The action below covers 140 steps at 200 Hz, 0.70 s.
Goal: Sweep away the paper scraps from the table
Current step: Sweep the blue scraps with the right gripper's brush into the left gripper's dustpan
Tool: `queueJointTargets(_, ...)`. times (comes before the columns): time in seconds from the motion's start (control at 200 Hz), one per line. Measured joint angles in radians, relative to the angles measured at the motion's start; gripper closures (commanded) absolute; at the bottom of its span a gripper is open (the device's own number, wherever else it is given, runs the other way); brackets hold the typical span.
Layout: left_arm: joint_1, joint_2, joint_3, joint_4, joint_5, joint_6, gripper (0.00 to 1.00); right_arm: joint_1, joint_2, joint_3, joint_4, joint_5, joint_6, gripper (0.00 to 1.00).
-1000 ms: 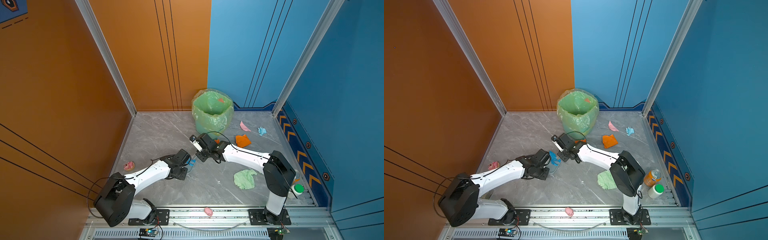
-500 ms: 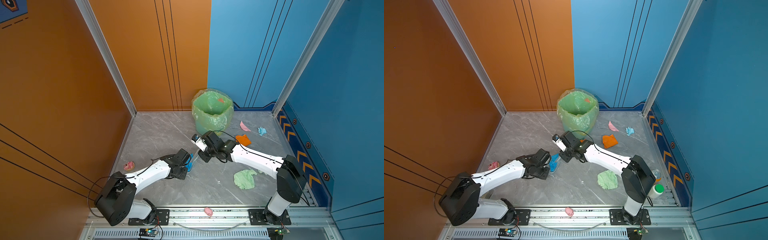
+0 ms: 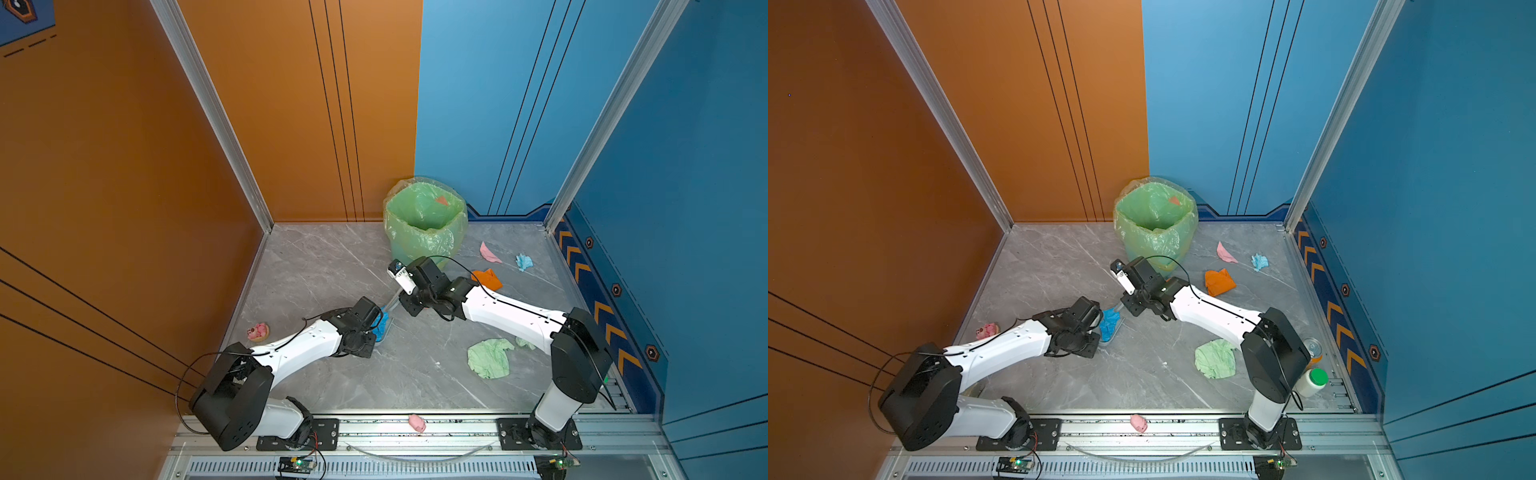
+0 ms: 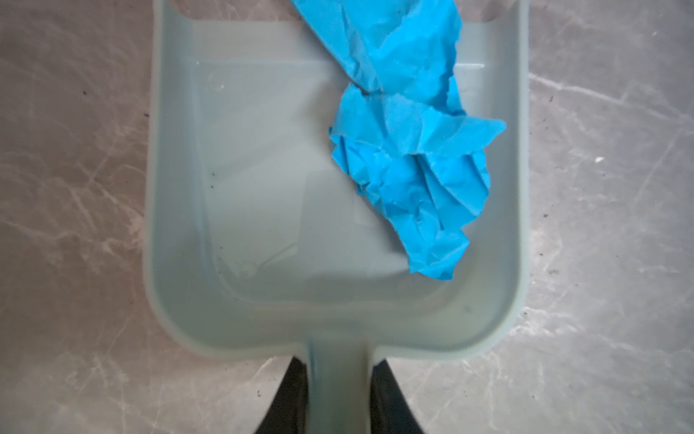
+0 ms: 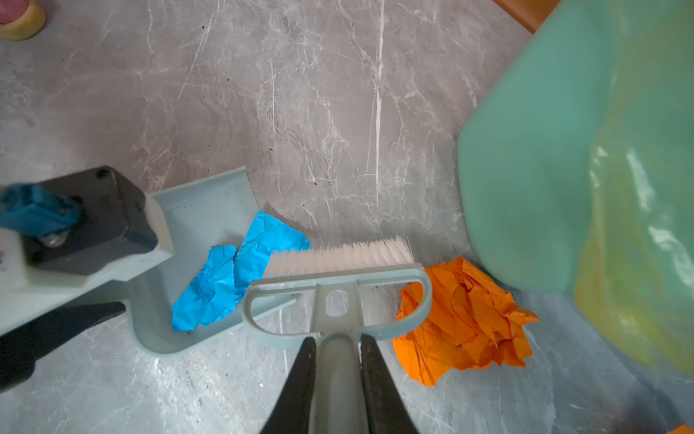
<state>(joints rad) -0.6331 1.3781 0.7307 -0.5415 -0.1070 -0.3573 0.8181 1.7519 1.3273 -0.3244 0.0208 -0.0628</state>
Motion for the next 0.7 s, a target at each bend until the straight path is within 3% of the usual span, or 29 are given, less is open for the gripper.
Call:
queueJointTargets(0.23,0.009,0.000,-0.003,0.000,0.000,-0.002,1.00,0.055,0.101,0.053,-0.046,0.029,-0.022,1.00)
queueJointTargets(0.701,0.017,0.000,-0.015,0.028,0.002,-0.003,1.00,0.051,0.000,-0.013,-0.059,-0.031,-0.033,1.00)
